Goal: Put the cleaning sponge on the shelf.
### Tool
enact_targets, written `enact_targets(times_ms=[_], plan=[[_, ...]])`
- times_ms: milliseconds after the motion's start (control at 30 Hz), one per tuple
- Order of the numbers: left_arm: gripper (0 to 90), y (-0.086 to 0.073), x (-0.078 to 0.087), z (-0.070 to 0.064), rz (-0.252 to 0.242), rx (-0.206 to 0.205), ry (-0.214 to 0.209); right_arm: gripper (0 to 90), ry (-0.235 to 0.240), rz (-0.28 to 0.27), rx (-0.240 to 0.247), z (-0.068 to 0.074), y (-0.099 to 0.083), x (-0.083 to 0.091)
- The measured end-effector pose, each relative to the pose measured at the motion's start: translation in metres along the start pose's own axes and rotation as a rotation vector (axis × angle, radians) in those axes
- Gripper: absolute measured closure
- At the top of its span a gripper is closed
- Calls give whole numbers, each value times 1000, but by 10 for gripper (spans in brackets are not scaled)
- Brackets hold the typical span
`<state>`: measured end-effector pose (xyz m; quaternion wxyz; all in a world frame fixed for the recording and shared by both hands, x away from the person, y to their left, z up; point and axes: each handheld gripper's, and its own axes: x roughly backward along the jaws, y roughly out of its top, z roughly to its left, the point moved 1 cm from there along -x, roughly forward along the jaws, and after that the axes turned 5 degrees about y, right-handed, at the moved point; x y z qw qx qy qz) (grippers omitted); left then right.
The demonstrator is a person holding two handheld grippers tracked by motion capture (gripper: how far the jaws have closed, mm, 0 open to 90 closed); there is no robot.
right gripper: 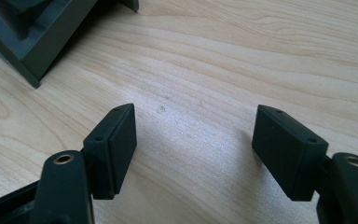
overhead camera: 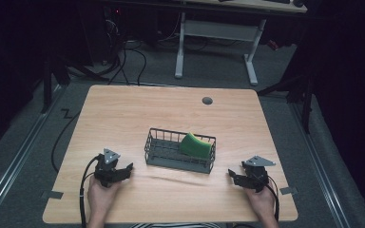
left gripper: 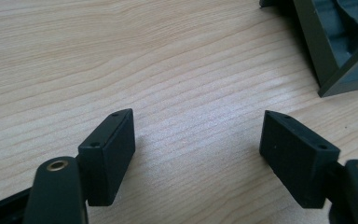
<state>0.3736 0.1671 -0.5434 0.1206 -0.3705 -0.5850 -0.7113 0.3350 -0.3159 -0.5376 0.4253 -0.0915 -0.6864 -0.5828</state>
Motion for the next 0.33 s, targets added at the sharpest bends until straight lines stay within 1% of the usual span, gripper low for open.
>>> enact_targets(times_ms=[333], plan=[[285, 0, 0, 0, -1, 3, 4, 298, -2, 0, -2, 0, 0, 0]])
